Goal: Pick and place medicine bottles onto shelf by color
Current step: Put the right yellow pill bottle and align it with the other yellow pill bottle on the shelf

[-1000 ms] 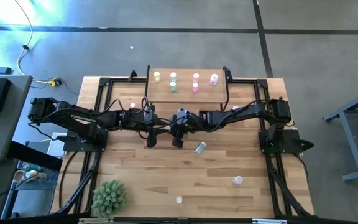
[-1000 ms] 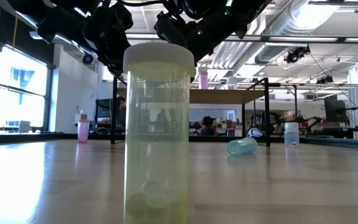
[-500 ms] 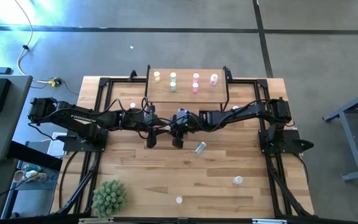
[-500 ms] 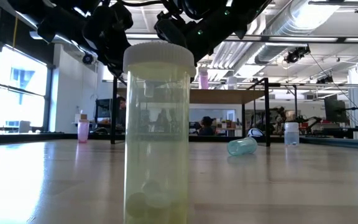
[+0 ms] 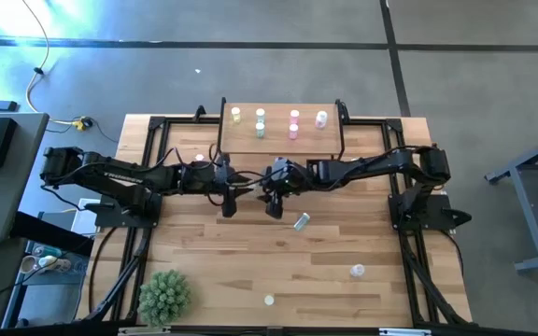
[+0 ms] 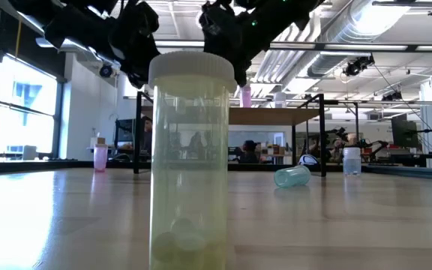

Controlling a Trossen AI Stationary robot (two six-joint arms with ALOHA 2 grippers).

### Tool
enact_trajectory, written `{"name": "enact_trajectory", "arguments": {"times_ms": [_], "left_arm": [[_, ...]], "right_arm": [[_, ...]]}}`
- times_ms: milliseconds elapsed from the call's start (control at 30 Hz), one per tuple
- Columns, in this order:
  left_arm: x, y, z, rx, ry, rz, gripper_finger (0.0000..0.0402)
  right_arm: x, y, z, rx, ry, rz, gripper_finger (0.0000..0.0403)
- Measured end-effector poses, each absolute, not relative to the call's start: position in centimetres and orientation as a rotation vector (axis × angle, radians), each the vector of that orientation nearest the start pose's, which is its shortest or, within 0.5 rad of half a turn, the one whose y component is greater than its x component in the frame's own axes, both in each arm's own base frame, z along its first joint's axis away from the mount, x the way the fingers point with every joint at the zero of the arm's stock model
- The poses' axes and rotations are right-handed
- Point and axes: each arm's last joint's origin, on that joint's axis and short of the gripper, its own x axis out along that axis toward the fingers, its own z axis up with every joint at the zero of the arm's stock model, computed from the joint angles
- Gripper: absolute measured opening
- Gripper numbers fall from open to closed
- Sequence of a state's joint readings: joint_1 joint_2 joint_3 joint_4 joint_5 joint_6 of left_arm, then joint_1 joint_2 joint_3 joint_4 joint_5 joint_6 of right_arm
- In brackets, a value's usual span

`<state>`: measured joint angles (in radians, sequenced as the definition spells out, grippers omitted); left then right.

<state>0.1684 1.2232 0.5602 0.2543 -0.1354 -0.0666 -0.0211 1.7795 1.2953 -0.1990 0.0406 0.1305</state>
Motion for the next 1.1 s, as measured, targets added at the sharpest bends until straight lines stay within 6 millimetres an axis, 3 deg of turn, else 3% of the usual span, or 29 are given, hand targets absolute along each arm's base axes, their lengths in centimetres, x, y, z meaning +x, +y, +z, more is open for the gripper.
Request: {"name": "enact_trajectory", "arguments": {"times_ms": [400, 633, 900, 1100], "left_arm": [[24.5, 7.7, 25.1, -0.043, 0.367, 0.441, 0.0113], [24.0, 10.2, 27.2, -0.040, 0.384, 0.634, 0.0113], [22.5, 12.8, 27.5, -0.128, 0.365, 0.898, 0.0113], [21.7, 14.0, 27.2, -0.197, 0.357, 0.967, 0.0113]], "right_arm": [[37.1, -2.8, 26.9, 0.096, 0.686, -0.142, 0.0206], [36.2, -3.2, 28.2, 0.089, 0.664, -0.149, 0.0207], [35.8, -3.2, 28.9, 0.084, 0.644, -0.163, 0.0207], [35.8, -3.2, 28.9, 0.083, 0.647, -0.165, 0.0207]]}}
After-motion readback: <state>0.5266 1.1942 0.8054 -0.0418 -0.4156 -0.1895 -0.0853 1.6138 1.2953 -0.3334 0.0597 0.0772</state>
